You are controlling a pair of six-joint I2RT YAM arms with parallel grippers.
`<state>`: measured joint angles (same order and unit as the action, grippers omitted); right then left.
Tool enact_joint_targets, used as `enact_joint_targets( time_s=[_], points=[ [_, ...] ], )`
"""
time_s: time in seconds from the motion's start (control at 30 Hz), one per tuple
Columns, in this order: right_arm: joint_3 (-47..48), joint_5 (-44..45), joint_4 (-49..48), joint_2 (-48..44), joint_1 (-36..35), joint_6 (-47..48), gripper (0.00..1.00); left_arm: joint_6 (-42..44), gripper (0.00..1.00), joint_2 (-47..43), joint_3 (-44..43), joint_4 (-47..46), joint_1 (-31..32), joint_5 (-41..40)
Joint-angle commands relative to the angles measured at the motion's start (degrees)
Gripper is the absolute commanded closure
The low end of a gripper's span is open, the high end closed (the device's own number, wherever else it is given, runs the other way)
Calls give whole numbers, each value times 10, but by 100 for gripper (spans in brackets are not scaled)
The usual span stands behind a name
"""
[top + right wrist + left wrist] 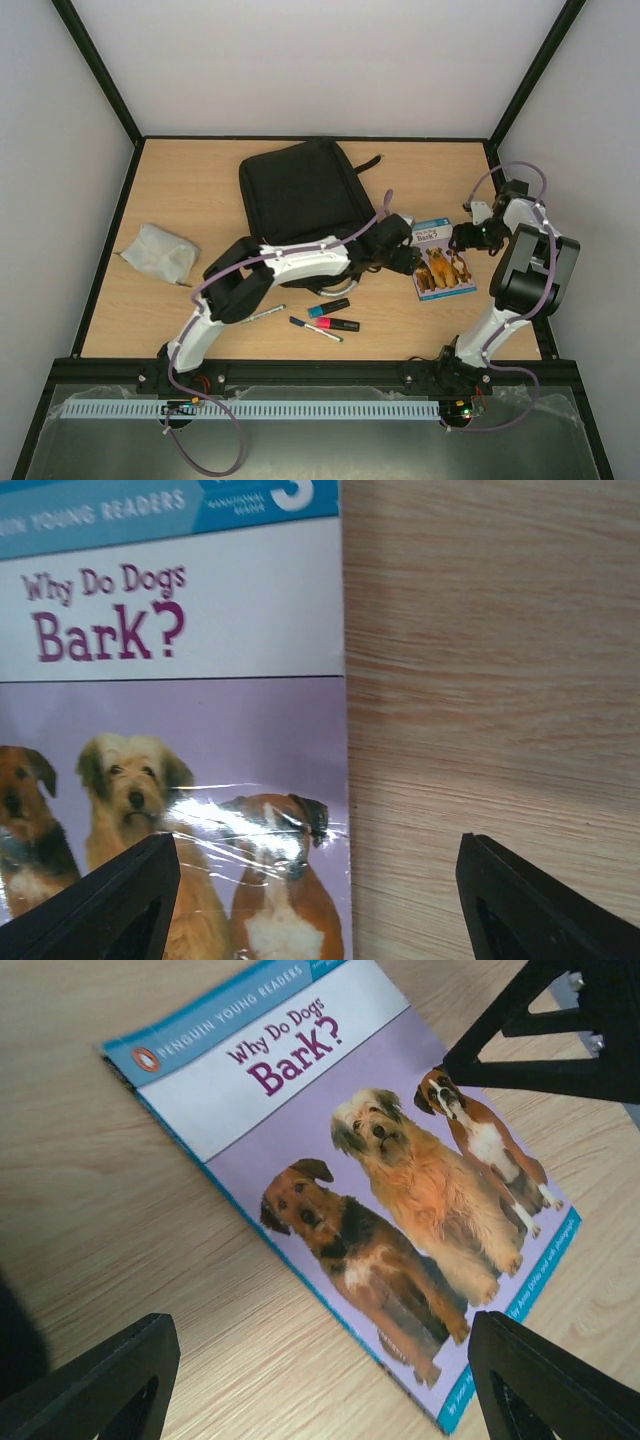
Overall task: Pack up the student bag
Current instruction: Pick up the book from the center of the board.
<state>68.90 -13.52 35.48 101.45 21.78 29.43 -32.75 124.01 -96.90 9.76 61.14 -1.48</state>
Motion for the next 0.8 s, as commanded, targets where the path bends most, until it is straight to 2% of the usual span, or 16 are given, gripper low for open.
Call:
enact_joint_targets(
  time_s=[0.0,0.07,0.5,0.77],
  points=[
    [-17,-16,13,27,10,20,23,-76,17,47,-81,-14,6,4],
    [-28,-27,16,26,11,26,24,-84,18,77,-108,1,6,6],
    [-81,-33,11,28,10,48,37,-199,16,136,-106,-26,-24,35],
    [-98,-35,15,25,10,68,45,-237,21,158,-103,-41,-37,61]
  ],
)
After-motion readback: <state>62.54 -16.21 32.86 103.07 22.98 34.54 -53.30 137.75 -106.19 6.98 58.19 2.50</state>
